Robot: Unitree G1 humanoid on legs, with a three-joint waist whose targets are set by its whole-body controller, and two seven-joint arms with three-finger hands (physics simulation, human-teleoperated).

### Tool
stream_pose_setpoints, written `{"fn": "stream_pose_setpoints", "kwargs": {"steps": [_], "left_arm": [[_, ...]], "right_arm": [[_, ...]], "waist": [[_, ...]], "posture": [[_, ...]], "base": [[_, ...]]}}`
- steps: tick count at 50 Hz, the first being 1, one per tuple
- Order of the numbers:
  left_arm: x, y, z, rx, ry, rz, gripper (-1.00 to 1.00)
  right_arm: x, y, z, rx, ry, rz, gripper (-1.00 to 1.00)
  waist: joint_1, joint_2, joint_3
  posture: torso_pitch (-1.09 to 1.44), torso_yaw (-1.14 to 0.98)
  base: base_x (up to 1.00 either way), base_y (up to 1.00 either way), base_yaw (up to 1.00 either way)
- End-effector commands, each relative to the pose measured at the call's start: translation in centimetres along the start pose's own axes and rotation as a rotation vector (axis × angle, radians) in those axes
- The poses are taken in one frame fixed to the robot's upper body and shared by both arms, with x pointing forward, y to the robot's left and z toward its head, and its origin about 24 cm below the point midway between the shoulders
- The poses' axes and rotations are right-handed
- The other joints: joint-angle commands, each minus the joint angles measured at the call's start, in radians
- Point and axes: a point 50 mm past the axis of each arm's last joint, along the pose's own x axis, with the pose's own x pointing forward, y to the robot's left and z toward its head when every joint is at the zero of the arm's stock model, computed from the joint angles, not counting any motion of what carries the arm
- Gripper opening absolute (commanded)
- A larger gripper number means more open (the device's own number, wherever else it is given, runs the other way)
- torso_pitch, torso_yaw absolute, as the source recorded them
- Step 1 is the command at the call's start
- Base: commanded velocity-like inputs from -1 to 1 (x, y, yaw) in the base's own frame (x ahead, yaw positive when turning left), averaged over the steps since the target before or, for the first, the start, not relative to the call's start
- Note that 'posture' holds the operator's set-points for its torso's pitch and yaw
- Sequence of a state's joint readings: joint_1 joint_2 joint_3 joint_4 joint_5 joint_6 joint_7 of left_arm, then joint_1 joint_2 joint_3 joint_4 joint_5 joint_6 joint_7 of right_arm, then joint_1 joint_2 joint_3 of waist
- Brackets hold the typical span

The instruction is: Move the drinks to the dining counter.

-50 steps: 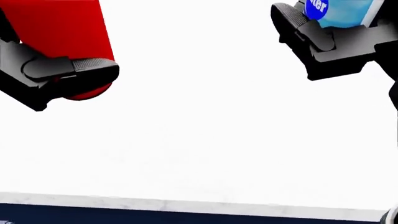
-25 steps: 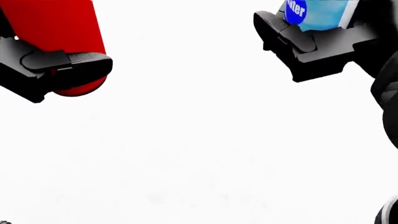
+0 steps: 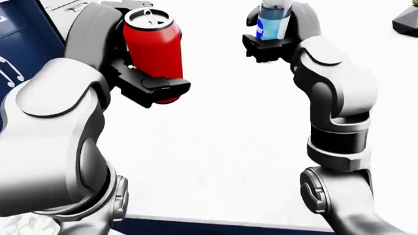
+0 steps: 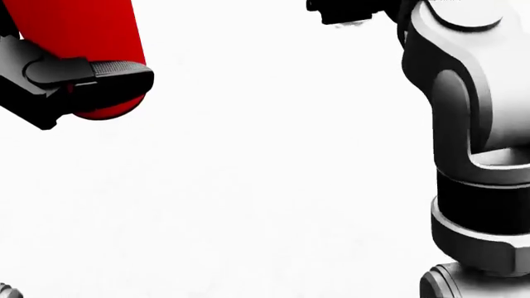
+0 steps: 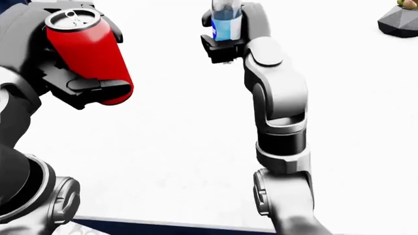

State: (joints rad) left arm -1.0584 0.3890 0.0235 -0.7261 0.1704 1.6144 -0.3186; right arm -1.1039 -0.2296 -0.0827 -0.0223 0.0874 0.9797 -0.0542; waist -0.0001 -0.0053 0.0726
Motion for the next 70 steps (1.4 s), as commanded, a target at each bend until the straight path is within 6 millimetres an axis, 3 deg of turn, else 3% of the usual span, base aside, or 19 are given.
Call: {"fn": "stream_pose_setpoints", "kwargs": {"steps": [1, 6, 13, 30, 41, 57, 65, 70], "left_arm": [[-0.4, 0.5, 1.0, -0.002, -0.049, 0.034, -1.0], [-0.4, 0.5, 1.1, -0.004, -0.051, 0.032, -1.0], [-0.4, 0.6, 1.1, -0.007, -0.052, 0.032, -1.0], [-0.5, 0.4, 0.9, -0.009, -0.051, 0.031, -1.0], [-0.5, 0.6, 0.9, -0.007, -0.051, 0.035, -1.0], [-0.3, 0.5, 0.9, -0.005, -0.05, 0.032, -1.0], [-0.3, 0.5, 0.7, -0.004, -0.05, 0.036, -1.0], [-0.2, 0.5, 0.6, -0.004, -0.048, 0.036, -1.0]], "right_arm": [[0.0, -0.2, 2.4, -0.001, -0.144, -0.039, -1.0], [2.3, 0.1, 0.6, 0.016, -0.132, -0.062, -1.0], [4.0, 1.1, -1.0, 0.023, -0.136, -0.069, -1.0], [4.9, 2.2, -4.7, 0.029, -0.097, -0.062, -1.0], [5.4, 1.9, -7.0, 0.006, -0.03, -0.095, -1.0], [5.4, 1.8, -9.2, -0.007, 0.004, -0.118, -1.0], [5.3, 1.8, -10.4, -0.01, 0.015, -0.12, -0.8], [5.3, 1.8, -10.8, -0.01, 0.02, -0.119, -0.56]], "waist": [[-0.001, 0.002, -0.035], [-0.003, 0.005, -0.034], [-0.004, 0.006, -0.034], [-0.003, 0.003, -0.034], [0.0, 0.003, -0.039], [0.001, 0.004, -0.046], [0.0, 0.003, -0.048], [0.0, 0.003, -0.05]], "posture": [[0.0, 0.0], [0.0, 0.0], [0.0, 0.0], [0.0, 0.0], [0.0, 0.0], [0.0, 0.0], [0.0, 0.0], [0.0, 0.0]], "base": [[0.0, 0.0, 0.0], [0.0, 0.0, 0.0], [0.0, 0.0, 0.0], [0.0, 0.0, 0.0], [0.0, 0.0, 0.0], [0.0, 0.0, 0.0], [0.0, 0.0, 0.0], [0.0, 0.0, 0.0]]}}
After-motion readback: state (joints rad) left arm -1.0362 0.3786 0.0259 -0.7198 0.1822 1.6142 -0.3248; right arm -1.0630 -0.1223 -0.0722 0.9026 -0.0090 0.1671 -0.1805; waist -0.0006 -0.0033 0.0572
